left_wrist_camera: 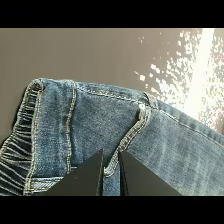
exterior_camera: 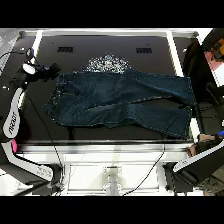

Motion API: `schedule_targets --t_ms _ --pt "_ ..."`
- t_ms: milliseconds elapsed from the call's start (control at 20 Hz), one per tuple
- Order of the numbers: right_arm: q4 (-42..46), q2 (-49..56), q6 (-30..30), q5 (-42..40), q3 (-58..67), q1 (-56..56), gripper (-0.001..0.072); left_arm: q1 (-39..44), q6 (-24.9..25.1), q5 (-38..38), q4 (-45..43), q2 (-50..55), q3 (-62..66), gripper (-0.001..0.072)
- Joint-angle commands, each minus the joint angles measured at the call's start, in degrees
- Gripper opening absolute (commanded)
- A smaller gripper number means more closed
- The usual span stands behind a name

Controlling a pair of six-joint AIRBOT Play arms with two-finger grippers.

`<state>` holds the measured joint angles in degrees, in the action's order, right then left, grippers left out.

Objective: Fold the clothes and pants, and hang the long-sleeved shirts on hangers.

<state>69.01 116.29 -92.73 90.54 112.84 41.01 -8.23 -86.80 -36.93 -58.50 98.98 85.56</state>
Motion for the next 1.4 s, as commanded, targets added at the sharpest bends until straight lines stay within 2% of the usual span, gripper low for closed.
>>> schedule_targets --t_ms 0,50,150,250,400,500,600,800,950,1000,1050,1100,1150,1350 --pt "-7.41 0.00 2.54 2.36 -0.02 0.02 0.0299 -0.96 0.04 -2.58 -0.02 -0.02 0.00 0.0059" --pt "-8.85 0.00 2.86 2.93 -0.02 0.02 0.0223 -1.49 0.24 -4.37 -0.04 -0.04 0.02 0.0036" --pt "-9.18 -0.02 3.08 3.48 -0.02 0.00 0.0022 -2.62 2.38 -7.41 -0.09 -0.15 0.00 0.0034" --pt "-9.01 -0.20 5.01 4.26 -0.04 0.02 0.0021 -2.95 2.60 -8.79 -1.99 -1.01 0.00 0.0033" --pt "-8.55 -0.98 6.54 4.66 -0.44 0.44 0.0019 -2.54 -0.28 -12.11 -12.81 -4.00 -0.09 0.0032" --pt "-8.52 -1.97 7.48 4.44 -2.29 1.44 0.0019 -2.56 -0.35 -15.65 -16.74 -6.86 -1.75 0.0032" --pt "-9.20 -3.41 8.70 4.48 -6.36 2.75 0.0019 -3.02 1.84 -18.84 -17.14 -10.62 -6.08 0.0032" --pt "-16.68 -7.48 13.99 4.11 -19.69 5.97 0.0020 -4.35 2.54 -17.59 -14.93 -19.76 -21.20 0.0032" --pt "-17.16 -9.75 15.72 0.68 -27.34 6.16 0.0023 -6.03 3.72 -17.16 -12.07 -24.20 -29.16 0.0033" --pt "-16.87 -9.73 15.93 0.17 -27.65 5.73 0.0058 -6.32 3.69 -17.20 -11.43 -25.03 -30.29 0.0033" --pt "-16.44 -9.73 16.50 -0.81 -27.54 5.31 0.0188 -6.29 3.82 -17.40 -11.72 -25.35 -30.49 0.0033" --pt "-16.04 -9.73 17.62 -2.49 -27.54 5.03 0.0368 -6.03 5.03 -17.35 -11.41 -25.51 -30.47 0.0033" --pt "-14.67 -9.73 17.92 -4.31 -27.54 4.63 0.0446 -5.99 6.29 -17.40 -10.97 -25.53 -30.47 0.0033" --pt "-5.25 -9.73 18.36 -10.54 -27.54 3.96 0.0445 -5.86 6.73 -18.18 -9.99 -25.53 -30.47 0.0034"
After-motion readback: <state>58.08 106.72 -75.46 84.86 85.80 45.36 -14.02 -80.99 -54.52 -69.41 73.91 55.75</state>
